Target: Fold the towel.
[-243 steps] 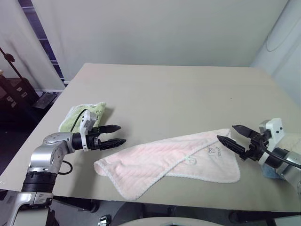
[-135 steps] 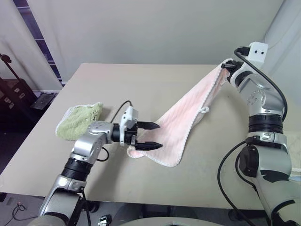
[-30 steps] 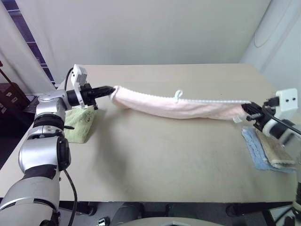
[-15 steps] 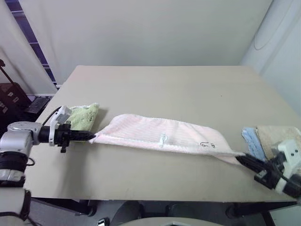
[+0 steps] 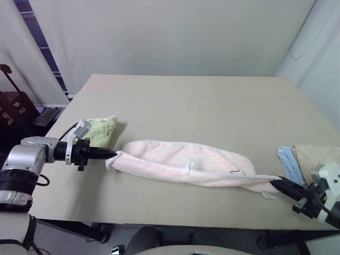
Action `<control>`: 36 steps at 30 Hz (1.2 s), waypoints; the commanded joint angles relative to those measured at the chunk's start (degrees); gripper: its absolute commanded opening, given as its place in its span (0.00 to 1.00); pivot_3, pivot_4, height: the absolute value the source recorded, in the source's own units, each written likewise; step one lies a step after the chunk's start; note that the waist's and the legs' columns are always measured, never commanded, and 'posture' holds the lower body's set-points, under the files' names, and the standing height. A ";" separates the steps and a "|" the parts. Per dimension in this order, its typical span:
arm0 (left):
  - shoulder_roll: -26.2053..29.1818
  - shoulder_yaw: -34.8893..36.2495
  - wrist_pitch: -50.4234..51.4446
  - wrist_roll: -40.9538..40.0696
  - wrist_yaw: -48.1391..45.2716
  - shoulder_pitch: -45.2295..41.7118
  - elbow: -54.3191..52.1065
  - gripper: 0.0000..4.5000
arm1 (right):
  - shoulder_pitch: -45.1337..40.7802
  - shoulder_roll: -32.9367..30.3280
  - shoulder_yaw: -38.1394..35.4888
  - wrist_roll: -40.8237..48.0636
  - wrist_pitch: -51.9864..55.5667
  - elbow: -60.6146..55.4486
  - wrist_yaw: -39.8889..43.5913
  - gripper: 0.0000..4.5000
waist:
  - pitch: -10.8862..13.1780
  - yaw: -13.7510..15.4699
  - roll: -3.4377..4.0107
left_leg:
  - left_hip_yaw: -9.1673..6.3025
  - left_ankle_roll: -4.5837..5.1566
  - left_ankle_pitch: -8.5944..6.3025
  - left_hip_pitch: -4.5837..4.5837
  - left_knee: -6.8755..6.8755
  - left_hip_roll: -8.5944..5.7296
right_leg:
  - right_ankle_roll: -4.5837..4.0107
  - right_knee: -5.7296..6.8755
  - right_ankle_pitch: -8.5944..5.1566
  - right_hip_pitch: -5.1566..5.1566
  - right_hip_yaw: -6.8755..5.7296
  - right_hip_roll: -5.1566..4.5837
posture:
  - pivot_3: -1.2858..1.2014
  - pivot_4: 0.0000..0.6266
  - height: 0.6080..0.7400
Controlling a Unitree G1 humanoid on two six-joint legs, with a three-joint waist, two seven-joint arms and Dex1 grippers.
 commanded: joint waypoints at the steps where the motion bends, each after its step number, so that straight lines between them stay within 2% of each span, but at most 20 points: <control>1: -1.62 3.00 -4.48 2.67 1.48 -3.83 6.92 0.00 | -5.95 0.52 1.52 -0.74 -0.18 5.08 -3.92 0.00 | -0.01 0.04 -0.02 | 0.00 0.02 -0.01 0.00 0.00 0.00 | 0.01 0.01 0.01 -0.05 -0.04 -0.03 | 0.52 0.00 0.93; 9: -9.30 6.01 -14.58 7.48 8.08 -13.85 25.79 0.00 | -21.76 1.43 9.08 -6.99 -4.19 19.93 -10.47 0.00 | -0.05 1.42 -0.09 | -0.19 0.31 0.02 -0.29 -0.09 0.08 | 0.77 0.16 0.34 -0.68 -0.57 -0.11 | 0.52 0.00 0.93; 17: -12.05 5.88 -20.63 12.69 8.25 -14.90 33.20 0.00 | -29.07 2.20 16.18 -10.12 -4.32 27.74 -10.95 0.00 | -0.06 1.47 -0.10 | -0.19 0.32 0.02 -0.61 0.06 0.06 | 0.92 0.24 0.45 -0.94 -0.56 -0.10 | 0.52 0.00 0.93; 19: -12.48 6.64 -21.04 13.01 8.63 -14.96 34.06 0.10 | -29.24 2.61 16.91 -9.56 -4.36 28.12 -10.10 0.00 | -0.06 1.52 -0.10 | -0.20 0.31 0.02 -0.61 0.08 0.06 | 0.91 0.24 0.46 -0.91 -0.57 -0.10 | 0.52 0.00 0.93; 22: -13.37 8.22 -23.30 13.95 12.61 -15.47 35.24 0.30 | -30.42 3.56 15.93 -7.74 -3.50 28.33 -10.67 0.15 | -0.07 1.48 -0.11 | -0.20 0.31 0.02 -0.60 0.10 0.05 | 0.91 0.25 0.47 -0.90 -0.57 -0.10 | 0.52 0.00 0.93; 30: -14.36 11.84 -23.87 13.84 13.99 -16.18 35.49 0.96 | -32.52 3.71 14.27 -5.35 -0.15 26.57 -12.28 0.81 | -0.08 1.44 -0.13 | -0.20 0.31 0.02 -0.60 0.14 0.05 | 0.99 0.26 0.60 -0.91 -0.56 -0.09 | 0.52 0.00 0.93; 32: -14.55 12.59 -23.29 13.40 12.59 -16.42 34.63 1.00 | -33.77 3.40 15.64 -6.30 0.98 26.83 -13.25 0.95 | -0.09 1.36 -0.12 | -0.20 0.31 0.02 -0.60 0.14 0.05 | 0.99 0.27 0.60 -0.91 -0.56 -0.09 | 0.52 0.00 0.93; 36: -14.81 12.54 -21.32 13.93 10.39 -17.29 33.45 1.00 | -35.52 3.00 15.24 -5.67 2.37 26.03 -13.54 0.95 | -0.09 1.38 -0.12 | -0.20 0.30 0.03 -0.60 0.16 0.05 | 0.97 0.30 0.61 -0.92 -0.55 -0.08 | 0.52 0.00 0.93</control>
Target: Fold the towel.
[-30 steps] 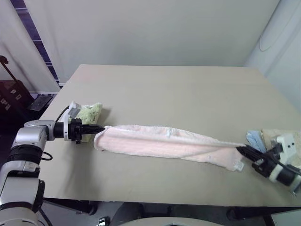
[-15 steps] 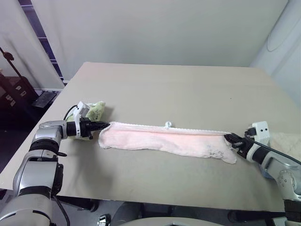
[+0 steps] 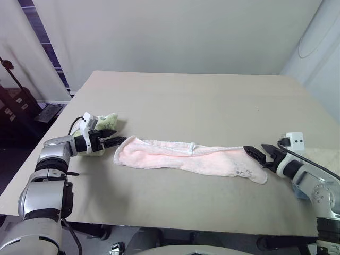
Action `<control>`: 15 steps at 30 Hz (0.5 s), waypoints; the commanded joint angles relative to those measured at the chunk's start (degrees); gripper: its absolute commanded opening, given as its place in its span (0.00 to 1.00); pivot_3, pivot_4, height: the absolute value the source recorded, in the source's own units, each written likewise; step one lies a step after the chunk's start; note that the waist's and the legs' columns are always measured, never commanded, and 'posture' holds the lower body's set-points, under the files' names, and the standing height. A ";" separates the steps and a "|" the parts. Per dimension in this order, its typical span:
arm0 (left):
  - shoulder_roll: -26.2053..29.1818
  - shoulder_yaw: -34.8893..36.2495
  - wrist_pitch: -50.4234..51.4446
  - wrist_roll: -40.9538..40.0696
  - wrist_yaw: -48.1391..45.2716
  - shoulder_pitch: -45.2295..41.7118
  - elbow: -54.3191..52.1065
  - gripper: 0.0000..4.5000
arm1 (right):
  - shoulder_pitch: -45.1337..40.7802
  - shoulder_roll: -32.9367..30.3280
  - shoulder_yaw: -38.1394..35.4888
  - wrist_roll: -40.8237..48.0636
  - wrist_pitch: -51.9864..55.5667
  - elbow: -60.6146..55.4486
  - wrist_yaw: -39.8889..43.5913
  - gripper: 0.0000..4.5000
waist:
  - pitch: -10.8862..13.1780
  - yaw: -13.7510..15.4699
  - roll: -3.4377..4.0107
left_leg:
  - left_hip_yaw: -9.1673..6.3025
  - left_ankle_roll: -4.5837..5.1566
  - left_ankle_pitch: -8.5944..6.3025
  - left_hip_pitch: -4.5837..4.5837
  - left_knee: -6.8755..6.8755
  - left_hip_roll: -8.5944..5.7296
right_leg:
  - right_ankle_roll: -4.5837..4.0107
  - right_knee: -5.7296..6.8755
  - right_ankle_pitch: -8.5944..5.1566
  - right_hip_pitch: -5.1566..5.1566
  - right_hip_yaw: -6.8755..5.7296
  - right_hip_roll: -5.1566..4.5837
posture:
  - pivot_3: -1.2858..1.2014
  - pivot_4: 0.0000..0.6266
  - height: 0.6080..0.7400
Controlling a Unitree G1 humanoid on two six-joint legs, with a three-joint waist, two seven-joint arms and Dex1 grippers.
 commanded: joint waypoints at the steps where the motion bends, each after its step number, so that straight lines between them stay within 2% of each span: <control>1: 0.28 -0.25 0.85 1.01 -2.33 -2.21 -2.24 1.00 | -1.70 -1.31 -1.69 1.61 0.99 -3.33 0.36 0.95 | 0.00 0.03 0.00 | 0.00 0.00 0.00 0.00 0.00 0.00 | 0.00 0.00 0.00 0.00 0.00 0.00 | 0.52 0.00 0.93; 7: 0.22 -3.33 5.42 3.55 -9.05 -2.57 -3.02 1.00 | -1.33 -0.91 -0.47 0.86 1.80 -4.16 0.15 0.95 | -0.01 0.02 0.00 | 0.00 0.00 0.00 -0.01 0.00 0.00 | 0.00 -0.02 0.00 0.01 0.00 0.00 | 0.52 0.00 0.93; 15: -3.94 -5.24 2.26 7.39 -4.17 -3.20 -1.28 1.00 | -1.62 -0.19 0.50 0.65 2.43 -5.31 -1.06 0.95 | -0.02 0.10 0.00 | 0.00 0.00 0.00 -0.01 0.06 0.00 | 0.02 0.02 0.02 0.03 0.00 0.00 | 0.52 0.00 0.93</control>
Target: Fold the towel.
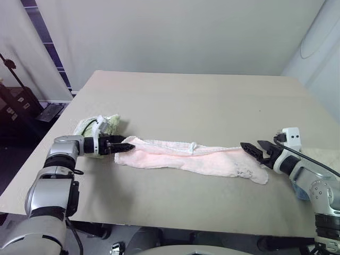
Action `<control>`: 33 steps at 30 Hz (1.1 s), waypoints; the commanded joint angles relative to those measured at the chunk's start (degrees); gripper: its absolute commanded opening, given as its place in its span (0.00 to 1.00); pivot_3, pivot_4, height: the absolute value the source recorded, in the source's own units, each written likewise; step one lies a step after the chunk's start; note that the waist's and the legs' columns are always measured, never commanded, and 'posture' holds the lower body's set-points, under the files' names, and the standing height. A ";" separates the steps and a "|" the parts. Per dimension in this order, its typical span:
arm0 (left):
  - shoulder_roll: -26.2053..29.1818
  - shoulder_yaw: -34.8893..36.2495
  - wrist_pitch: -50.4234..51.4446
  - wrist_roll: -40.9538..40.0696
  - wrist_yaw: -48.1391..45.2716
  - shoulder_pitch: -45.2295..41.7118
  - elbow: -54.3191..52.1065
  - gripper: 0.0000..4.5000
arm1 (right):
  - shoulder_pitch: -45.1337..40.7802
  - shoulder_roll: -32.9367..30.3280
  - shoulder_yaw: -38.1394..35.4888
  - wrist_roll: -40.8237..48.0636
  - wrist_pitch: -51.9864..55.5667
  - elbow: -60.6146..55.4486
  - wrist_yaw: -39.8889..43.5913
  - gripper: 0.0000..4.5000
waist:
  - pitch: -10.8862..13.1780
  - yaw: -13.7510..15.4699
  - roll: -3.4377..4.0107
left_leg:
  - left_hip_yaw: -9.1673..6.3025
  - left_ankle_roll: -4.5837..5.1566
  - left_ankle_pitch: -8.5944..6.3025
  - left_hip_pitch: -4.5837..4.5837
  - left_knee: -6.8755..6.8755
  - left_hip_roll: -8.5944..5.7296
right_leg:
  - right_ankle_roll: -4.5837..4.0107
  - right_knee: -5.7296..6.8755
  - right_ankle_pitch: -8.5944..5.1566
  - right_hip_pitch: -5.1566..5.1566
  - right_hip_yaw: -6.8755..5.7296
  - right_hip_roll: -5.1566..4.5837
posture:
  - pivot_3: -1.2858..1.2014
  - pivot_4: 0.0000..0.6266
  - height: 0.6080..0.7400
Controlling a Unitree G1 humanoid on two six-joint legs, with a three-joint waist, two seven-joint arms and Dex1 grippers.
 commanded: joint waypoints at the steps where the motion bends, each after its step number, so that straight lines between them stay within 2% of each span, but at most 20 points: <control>1: -0.86 -0.29 -1.36 1.35 1.31 -2.57 0.16 0.96 | -0.91 -0.32 -0.28 0.28 0.06 -2.67 -0.27 0.96 | 0.00 -0.02 -0.01 | 0.00 0.00 0.00 0.00 0.02 0.00 | 0.01 0.00 0.00 0.00 0.00 0.00 | 0.52 0.00 0.93; 3: -1.40 0.11 -1.39 1.81 3.38 -3.25 1.09 0.87 | -0.94 -0.47 -0.33 -0.02 -0.05 -2.39 -0.34 0.96 | 0.00 -0.02 -0.01 | 0.00 0.00 0.00 -0.01 0.02 0.00 | 0.01 0.00 0.01 0.00 0.00 0.00 | 0.52 0.00 0.93; 13: -0.58 2.03 2.60 0.57 -0.55 -3.89 1.29 0.05 | 0.59 -0.47 0.17 -0.63 -0.05 -2.87 -0.12 0.96 | -0.01 -0.08 -0.01 | -0.01 0.01 0.00 0.00 0.06 0.00 | 0.03 0.06 0.02 0.00 0.01 0.04 | 0.52 0.00 0.93; 14: -0.24 2.10 3.17 0.54 -1.48 -3.86 1.06 0.01 | 0.73 -0.70 0.35 -0.73 0.08 -2.68 0.07 0.96 | -0.01 -0.13 -0.01 | -0.01 0.01 0.00 0.00 0.08 0.00 | 0.03 0.06 0.02 0.00 0.01 0.04 | 0.52 0.00 0.93; 17: 0.45 2.23 4.11 0.43 -3.38 -3.49 0.47 0.01 | 0.85 -1.22 1.06 -1.21 0.21 -1.81 0.45 0.96 | -0.01 -0.17 -0.01 | -0.01 0.00 0.00 0.00 0.11 0.00 | 0.03 0.07 0.01 0.00 0.01 0.04 | 0.52 0.00 0.93; 27: -0.48 5.39 9.11 -1.93 0.33 -3.87 0.62 0.00 | -3.43 0.10 1.90 -3.08 -1.17 2.08 -0.48 0.18 | -0.01 -0.13 -0.01 | -0.02 0.00 0.00 -0.01 0.25 0.00 | 0.03 0.19 0.02 0.01 0.01 0.04 | 0.52 0.00 0.93; 29: -0.95 4.51 8.88 -0.85 1.68 -3.32 0.74 0.00 | -4.32 0.25 2.52 -3.64 -1.38 3.29 -0.48 0.06 | -0.01 -0.12 -0.01 | -0.03 0.00 0.00 -0.01 0.27 0.00 | 0.03 0.22 0.02 0.01 0.01 0.05 | 0.52 0.00 0.93; 31: -1.84 4.12 6.81 -0.07 4.01 -2.61 0.50 0.00 | -5.64 0.57 3.51 -4.79 -1.58 5.33 -1.05 0.01 | -0.01 -0.13 -0.01 | -0.03 0.00 0.00 0.00 0.29 0.00 | 0.03 0.22 0.02 0.01 0.01 0.05 | 0.52 0.00 0.93; 33: -2.44 4.27 6.05 0.10 5.71 -2.51 0.61 0.00 | -6.28 0.98 4.25 -5.56 -2.28 6.16 -1.15 0.01 | -0.01 -0.11 -0.01 | -0.03 0.00 0.00 -0.01 0.37 0.00 | 0.04 0.26 0.03 0.02 0.01 0.05 | 0.52 0.00 0.93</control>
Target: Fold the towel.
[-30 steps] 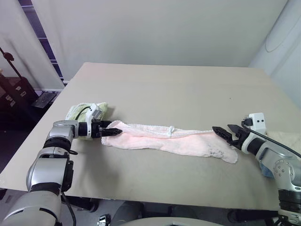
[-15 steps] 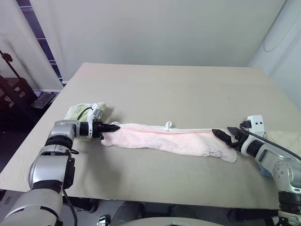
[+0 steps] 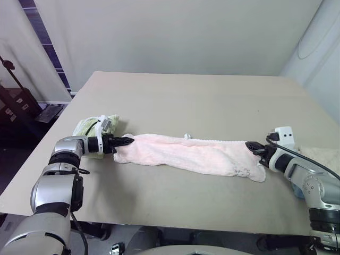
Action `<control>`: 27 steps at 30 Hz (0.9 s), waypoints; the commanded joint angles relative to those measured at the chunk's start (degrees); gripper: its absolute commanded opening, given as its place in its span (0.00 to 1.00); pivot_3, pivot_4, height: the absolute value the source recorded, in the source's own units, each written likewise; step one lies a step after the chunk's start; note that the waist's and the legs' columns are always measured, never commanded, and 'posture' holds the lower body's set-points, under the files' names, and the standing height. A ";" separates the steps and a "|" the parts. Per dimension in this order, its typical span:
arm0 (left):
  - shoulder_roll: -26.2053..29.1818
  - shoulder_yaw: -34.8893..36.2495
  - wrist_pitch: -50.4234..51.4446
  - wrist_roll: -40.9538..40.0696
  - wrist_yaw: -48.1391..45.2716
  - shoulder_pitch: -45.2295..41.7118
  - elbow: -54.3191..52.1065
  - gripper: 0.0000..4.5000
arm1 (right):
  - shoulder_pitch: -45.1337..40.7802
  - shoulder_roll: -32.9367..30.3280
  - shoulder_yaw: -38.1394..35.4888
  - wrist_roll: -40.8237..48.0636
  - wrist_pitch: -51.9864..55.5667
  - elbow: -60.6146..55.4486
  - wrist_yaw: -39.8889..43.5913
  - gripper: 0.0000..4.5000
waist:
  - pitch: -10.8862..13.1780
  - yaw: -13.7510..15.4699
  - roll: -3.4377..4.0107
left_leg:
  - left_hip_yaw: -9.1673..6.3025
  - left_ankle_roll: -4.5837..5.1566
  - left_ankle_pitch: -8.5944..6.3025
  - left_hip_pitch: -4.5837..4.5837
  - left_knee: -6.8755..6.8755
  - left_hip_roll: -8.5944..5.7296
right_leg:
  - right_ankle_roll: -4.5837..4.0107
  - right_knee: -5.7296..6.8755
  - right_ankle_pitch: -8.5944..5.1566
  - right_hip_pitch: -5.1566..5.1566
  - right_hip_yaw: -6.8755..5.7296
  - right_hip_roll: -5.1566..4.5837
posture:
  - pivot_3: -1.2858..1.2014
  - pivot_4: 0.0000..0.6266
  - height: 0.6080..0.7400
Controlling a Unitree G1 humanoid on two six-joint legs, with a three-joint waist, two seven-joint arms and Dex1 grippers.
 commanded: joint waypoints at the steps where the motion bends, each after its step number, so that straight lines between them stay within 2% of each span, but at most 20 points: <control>1: -0.50 0.11 -2.11 0.42 2.40 -0.28 -1.61 0.00 | -2.03 0.73 0.60 -1.14 -2.27 0.20 -0.37 0.01 | 0.00 0.01 0.00 | 0.00 0.00 0.00 -0.01 0.02 0.00 | 0.00 0.02 0.00 0.00 0.00 0.00 | 0.52 0.00 0.93; 5: -0.84 -0.09 -4.36 0.76 3.55 0.35 -1.66 0.00 | -2.38 1.46 0.34 -1.37 -3.07 0.37 -0.65 0.01 | 0.00 0.00 0.00 | 0.00 -0.01 0.00 -0.02 0.04 0.00 | 0.01 0.05 0.01 -0.02 0.00 0.00 | 0.52 0.00 0.93; 8: -0.15 0.70 -4.26 -0.14 2.05 0.61 -1.67 0.15 | -1.54 1.45 -0.26 -0.17 -2.84 -0.66 0.43 0.00 | 0.00 -0.03 0.00 | 0.00 -0.01 0.00 -0.02 0.07 0.00 | 0.01 0.06 0.01 -0.01 0.00 0.00 | 0.52 0.00 0.93; 11: 0.77 2.55 -3.78 -1.32 3.01 0.07 -1.43 0.38 | -0.27 1.68 -1.01 1.30 -2.52 -2.95 1.37 0.15 | 0.00 -0.02 0.00 | -0.01 -0.01 -0.01 -0.03 0.09 0.00 | 0.01 0.07 0.01 -0.01 -0.01 0.00 | 0.52 0.00 0.93; 15: 1.93 2.14 -2.18 -1.31 1.29 0.60 -3.32 0.69 | 0.74 2.43 -2.64 2.95 -1.79 -5.46 0.43 0.46 | 0.00 -0.10 0.00 | -0.02 -0.01 -0.01 -0.04 0.09 0.00 | 0.01 0.08 0.01 -0.02 0.00 0.01 | 0.52 0.00 0.93; 19: 2.37 4.77 -2.59 -3.70 2.14 1.27 -4.82 0.69 | 0.71 3.63 -5.08 5.00 -1.15 -5.66 -1.32 0.78 | 0.00 -0.03 0.00 | -0.02 -0.12 -0.08 -0.04 0.14 0.00 | -0.01 0.09 0.02 0.00 0.00 0.01 | 0.52 0.00 0.93; 22: 2.74 6.51 -0.37 -5.69 1.26 1.39 -5.38 0.69 | 0.66 4.84 -9.52 12.17 3.13 -7.78 -0.99 0.78 | 0.00 -0.03 0.00 | -0.02 -0.13 -0.08 -0.04 0.15 0.00 | -0.02 0.09 0.02 0.00 0.00 0.01 | 0.52 0.00 0.93; 25: 2.45 7.71 2.18 -8.61 -2.61 3.11 -9.40 0.69 | 0.15 8.39 -18.04 29.73 12.62 -9.84 -4.59 0.78 | 0.00 -0.05 0.01 | -0.05 -0.04 -0.03 -0.08 0.15 0.00 | -0.01 0.10 0.02 -0.02 -0.02 0.01 | 0.52 0.00 0.93; 27: 2.12 7.43 2.81 -9.67 -4.32 5.09 -13.40 0.69 | 1.34 9.56 -20.30 37.34 16.56 -11.95 -7.60 0.78 | 0.00 -0.07 0.01 | -0.05 -0.03 -0.02 -0.08 0.13 0.01 | -0.01 0.10 0.02 -0.02 -0.01 0.01 | 0.52 0.00 0.93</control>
